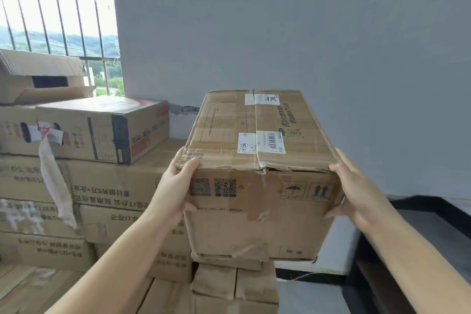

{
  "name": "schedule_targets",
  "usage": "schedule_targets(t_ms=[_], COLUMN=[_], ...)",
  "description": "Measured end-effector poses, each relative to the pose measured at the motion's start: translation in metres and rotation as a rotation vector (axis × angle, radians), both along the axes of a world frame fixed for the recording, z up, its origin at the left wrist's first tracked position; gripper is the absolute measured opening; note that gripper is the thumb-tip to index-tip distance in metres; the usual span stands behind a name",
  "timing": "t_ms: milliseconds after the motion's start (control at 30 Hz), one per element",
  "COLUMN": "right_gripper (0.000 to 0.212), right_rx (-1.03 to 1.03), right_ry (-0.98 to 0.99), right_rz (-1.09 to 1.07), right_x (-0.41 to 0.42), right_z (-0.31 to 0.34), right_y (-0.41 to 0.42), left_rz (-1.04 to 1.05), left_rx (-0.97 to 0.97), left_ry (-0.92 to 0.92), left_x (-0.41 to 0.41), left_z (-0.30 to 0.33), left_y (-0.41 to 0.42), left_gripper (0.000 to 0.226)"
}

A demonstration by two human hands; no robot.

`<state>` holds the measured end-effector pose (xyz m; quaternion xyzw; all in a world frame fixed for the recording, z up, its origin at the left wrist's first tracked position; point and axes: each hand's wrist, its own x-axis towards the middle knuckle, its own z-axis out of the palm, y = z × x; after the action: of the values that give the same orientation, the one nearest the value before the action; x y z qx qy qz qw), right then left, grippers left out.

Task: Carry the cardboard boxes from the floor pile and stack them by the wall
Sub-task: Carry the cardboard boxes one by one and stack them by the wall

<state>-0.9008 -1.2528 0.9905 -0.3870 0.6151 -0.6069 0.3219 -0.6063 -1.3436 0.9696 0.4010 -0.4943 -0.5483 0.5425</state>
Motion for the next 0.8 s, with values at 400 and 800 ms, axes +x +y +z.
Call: schedule_targets(t_ms=[400,800], right_gripper=[0.049,0.043], right_rx=[0.091,0.202], right_ry=[-0.055,-0.140], right_rz=[0.015,-0.016], right_x=[-0.026,-0.029], right_z=[0.005,-0.028], right_y=[-0.209,-0.333], left_rz=[-0.007,-0.075], left_rx=[0.080,0.200], left_ry=[-0.154,-0.229], left_x=[-0.027,-0.038], left_z=[0.023,-0.004], left_y=[-0.223,-0.347], left_gripper=[0.048,0.040])
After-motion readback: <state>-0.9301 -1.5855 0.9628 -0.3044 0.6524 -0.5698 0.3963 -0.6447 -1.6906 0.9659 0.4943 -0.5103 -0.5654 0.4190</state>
